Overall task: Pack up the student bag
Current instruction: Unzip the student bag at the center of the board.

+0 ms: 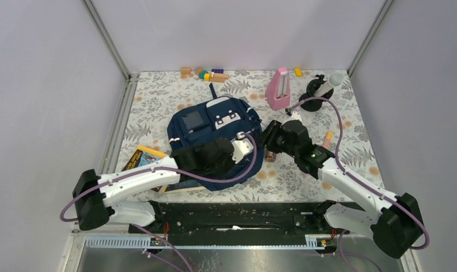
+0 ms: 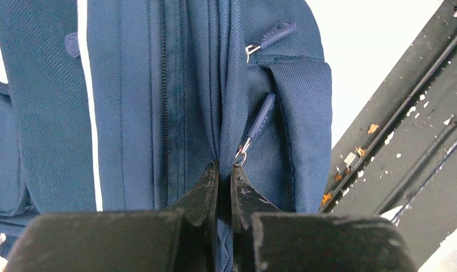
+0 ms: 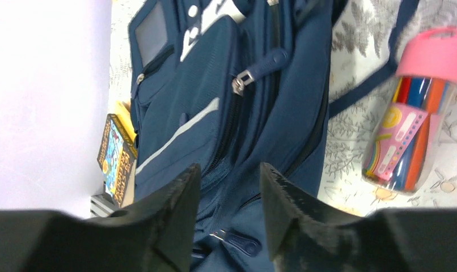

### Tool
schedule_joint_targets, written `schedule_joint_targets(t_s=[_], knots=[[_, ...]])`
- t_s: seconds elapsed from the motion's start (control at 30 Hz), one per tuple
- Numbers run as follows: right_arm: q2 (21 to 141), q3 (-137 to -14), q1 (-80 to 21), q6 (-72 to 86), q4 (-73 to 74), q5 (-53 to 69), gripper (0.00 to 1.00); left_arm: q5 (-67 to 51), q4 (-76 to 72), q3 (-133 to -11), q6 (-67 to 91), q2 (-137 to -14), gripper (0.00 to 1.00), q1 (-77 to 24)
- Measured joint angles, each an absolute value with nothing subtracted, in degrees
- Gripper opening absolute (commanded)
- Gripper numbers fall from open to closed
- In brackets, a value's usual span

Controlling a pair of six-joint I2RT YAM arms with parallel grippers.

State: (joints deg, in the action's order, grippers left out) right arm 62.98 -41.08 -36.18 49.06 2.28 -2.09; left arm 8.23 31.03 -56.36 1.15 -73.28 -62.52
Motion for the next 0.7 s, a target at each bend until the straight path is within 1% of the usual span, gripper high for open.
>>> schedule_joint_targets(t_s=[0.03, 0.1, 0.2, 0.33, 0.43, 0.6, 0.7], knots=[[62.15, -41.08, -36.18, 47.88, 2.17, -2.0, 0.62, 7.35, 31.27, -56.03, 0.67, -72.07, 0.0, -61.93], [59.61, -40.88, -36.18, 43.68, 1.54, -1.41, 0.68, 4.8, 32.42, -55.09, -0.51, -69.1, 0.0, -59.77], [53.95, -38.54, -36.18, 37.04, -0.16, 0.89, 0.72, 1.13, 34.52, -54.48, -2.02, -65.69, 0.0, -56.62], [47.62, -34.48, -36.16, 29.89, -0.64, 5.85, 0.71, -2.63, 36.05, -54.48, -3.99, -64.1, 0.0, -53.87], [45.69, -32.69, -36.29, 25.85, -0.75, 11.05, 0.75, -4.45, 37.1, -54.48, -4.78, -64.1, 0.0, -53.12], [47.09, -32.18, -38.06, 22.28, -1.61, 17.61, 0.7, -5.8, 37.58, -54.48, -5.15, -63.79, 0.0, -51.94], [49.3, -32.18, -40.07, 20.78, -2.61, 19.03, 0.66, -6.26, 37.65, -54.46, -5.15, -63.29, 0.0, -51.2]])
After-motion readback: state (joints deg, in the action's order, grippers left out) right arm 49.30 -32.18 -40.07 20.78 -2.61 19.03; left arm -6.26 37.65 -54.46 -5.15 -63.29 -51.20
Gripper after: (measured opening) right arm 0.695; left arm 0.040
